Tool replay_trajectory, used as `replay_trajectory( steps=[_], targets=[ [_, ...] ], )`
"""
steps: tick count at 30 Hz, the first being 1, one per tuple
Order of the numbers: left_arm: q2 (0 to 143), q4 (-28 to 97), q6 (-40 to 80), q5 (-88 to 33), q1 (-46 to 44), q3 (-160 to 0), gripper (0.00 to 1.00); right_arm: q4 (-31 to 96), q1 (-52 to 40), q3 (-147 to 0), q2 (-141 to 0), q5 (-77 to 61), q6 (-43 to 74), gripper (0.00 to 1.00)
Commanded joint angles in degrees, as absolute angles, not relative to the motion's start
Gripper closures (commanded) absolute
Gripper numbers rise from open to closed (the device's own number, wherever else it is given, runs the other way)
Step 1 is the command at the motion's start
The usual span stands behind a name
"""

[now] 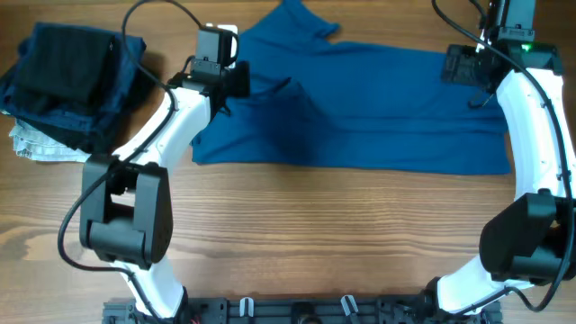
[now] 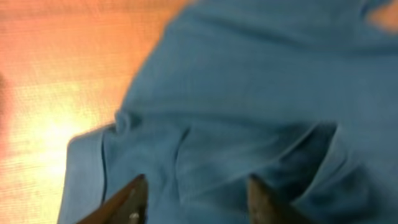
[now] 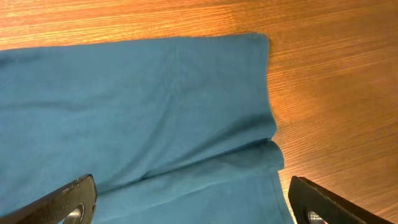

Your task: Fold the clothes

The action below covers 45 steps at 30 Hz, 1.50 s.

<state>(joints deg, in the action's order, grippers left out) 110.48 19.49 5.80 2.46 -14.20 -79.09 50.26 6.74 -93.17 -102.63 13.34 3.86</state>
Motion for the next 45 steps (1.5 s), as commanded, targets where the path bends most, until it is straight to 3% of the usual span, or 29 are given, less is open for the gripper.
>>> replay_trajectory(
  steps=[1,4,13,18,27,45],
  targets=[
    [111.5,22.8,4.8,-3.4,-14.7,-78.9,0.55,50.2,6.6,-93.4,-102.7,12.9,4.5,0.01],
    [111.9,23.2,5.0,-4.3,-15.9,-78.9,0.70,50.2,6.6,-93.4,-102.7,12.9,4.5,0.00],
    [113.8,27.1,8.4,-5.6,-28.8,-78.9,0.73,50.2,6.6,-93.4,-102.7,12.9,4.5,0.00],
    [115.3,25.2,6.2,-4.5,-32.1,-78.9,0.84,50.2,6.6,-93.4,-102.7,12.9,4.5,0.00],
    [120.6,19.9,6.5,-4.7,-35.6,-78.9,0.89,50.2,6.6,-93.4,-102.7,12.9,4.5,0.00],
    [122.0,11.0,12.7,-6.2,-37.4,-78.9,0.87,50.2,6.6,-93.4,-102.7,12.9,4.5,0.00]
  ],
)
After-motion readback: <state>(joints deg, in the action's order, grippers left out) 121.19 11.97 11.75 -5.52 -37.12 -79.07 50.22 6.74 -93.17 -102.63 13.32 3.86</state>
